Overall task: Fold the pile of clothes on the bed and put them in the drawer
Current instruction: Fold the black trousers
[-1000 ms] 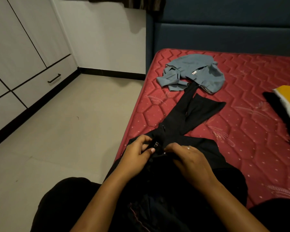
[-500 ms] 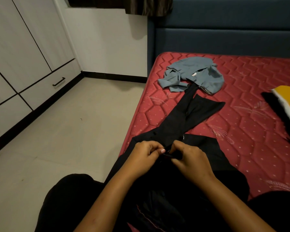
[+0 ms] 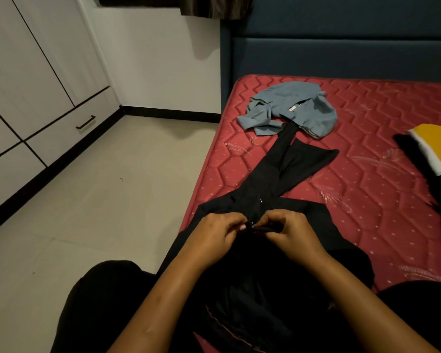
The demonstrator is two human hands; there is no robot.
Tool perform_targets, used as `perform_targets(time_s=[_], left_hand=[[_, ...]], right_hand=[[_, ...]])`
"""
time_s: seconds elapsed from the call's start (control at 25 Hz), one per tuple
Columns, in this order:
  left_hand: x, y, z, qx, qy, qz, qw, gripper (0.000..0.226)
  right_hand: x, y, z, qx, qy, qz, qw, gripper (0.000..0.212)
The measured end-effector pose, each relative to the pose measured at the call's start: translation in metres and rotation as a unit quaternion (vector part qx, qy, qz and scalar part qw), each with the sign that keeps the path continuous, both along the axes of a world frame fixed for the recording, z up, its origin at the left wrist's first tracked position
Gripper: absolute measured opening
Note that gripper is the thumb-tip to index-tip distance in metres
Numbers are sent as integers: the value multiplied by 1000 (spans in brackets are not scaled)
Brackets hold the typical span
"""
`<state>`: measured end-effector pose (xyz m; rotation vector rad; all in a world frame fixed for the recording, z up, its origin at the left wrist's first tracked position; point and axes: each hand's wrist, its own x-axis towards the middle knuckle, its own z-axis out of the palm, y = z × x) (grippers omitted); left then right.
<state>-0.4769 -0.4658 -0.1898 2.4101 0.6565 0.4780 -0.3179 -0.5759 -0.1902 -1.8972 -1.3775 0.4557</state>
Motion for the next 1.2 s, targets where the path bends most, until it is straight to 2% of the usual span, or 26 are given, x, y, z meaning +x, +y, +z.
perform_targets(time_s=[0.08, 0.2, 0.28, 0.6, 0.96, 1.08, 1.2], left_hand=[[1, -1, -1, 6, -5, 9, 1000, 25], [1, -2, 0, 9, 2, 1, 1000, 31], [2, -2, 2, 7, 12, -6, 1000, 31], [3, 3, 4, -69, 21, -52, 996, 15], [1, 10, 8, -117, 45, -86, 988, 14], [-5, 7, 4, -176, 26, -72, 981, 21], [-5, 3, 3, -245, 8, -66, 967, 14]], right_hand=[[3, -1, -1, 15, 5, 8, 1000, 27], [6, 1, -6, 17, 36, 17, 999, 12], [7, 3, -8, 20, 41, 14, 999, 12], [9, 4, -2, 27, 34, 37, 998, 28], [9, 4, -5, 46, 21, 68, 996, 17], [9, 3, -3, 35, 37, 72, 996, 21], [7, 2, 0, 41, 45, 54, 997, 28]])
